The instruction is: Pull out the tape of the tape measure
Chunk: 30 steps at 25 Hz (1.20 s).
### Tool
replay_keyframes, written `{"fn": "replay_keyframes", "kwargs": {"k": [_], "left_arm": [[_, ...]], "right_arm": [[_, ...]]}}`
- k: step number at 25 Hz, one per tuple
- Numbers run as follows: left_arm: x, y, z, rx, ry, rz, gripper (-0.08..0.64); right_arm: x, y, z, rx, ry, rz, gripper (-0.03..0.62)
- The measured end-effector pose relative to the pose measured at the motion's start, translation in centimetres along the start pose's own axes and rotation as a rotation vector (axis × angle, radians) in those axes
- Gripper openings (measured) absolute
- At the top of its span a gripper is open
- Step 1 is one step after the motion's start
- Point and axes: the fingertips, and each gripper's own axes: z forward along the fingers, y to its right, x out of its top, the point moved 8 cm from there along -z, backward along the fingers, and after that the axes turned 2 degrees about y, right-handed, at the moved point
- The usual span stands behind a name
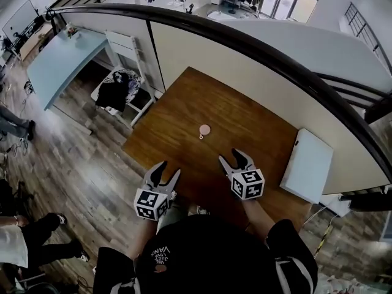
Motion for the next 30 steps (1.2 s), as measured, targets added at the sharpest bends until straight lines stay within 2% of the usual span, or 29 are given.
{"fn": "replay_keyframes", "kwargs": {"k": [7,12,19,24,30], "left_arm": [[0.5,-3.7,3.5,-0.137,-0.052,0.044,0.201],[0.9,-6.6,5.3,-0.193,-0.077,0.060,0.201],[0.3,-9.8,7.2,-0.251,-0.114,0.054,0.200],[-0.3,-11.0,8.2,-0.292,-0.143,0.054,0.201],[-1.1,-12.1,9.1,-0.311,-0.159,0.032,0.201]], "right_arm": [[-0.4,0.7,4.2,-0.083,-0.063,-0.059,0.202],[-0.6,1.7,8.0,-0.111,-0.148,-0.134,0.202],[-1.2,2.9,12.7,-0.090,-0.280,-0.254,0.202],[-1.4,3.0,15.0,-0.045,-0.395,-0.412,0.202],[-1.6,2.9,17.7,0.051,-0.514,-0.613,0.202]]}}
